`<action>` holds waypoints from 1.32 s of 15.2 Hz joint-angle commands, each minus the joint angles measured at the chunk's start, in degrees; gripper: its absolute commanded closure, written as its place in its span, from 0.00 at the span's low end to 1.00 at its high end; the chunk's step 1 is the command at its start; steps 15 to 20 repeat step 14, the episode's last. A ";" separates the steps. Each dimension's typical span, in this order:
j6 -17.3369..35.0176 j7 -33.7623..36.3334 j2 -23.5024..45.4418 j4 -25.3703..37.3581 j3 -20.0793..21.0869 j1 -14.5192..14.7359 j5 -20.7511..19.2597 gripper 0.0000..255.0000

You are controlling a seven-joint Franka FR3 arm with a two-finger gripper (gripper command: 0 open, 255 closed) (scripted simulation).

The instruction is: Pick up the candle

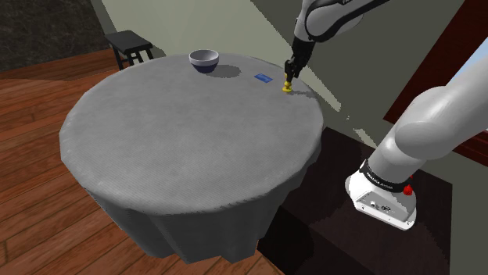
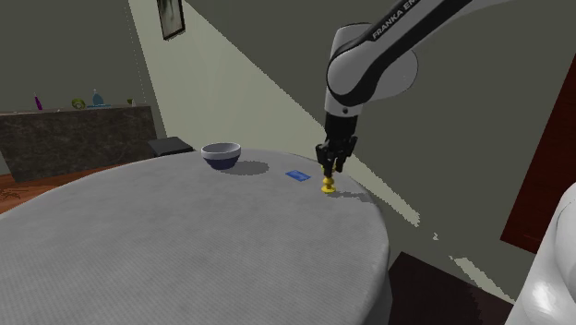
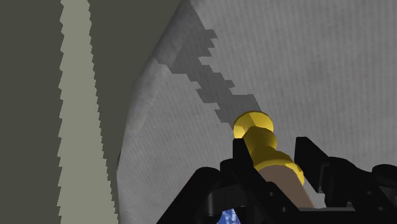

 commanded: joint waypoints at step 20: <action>-11.24 -0.56 -4.68 6.55 0.78 0.23 0.61 1.00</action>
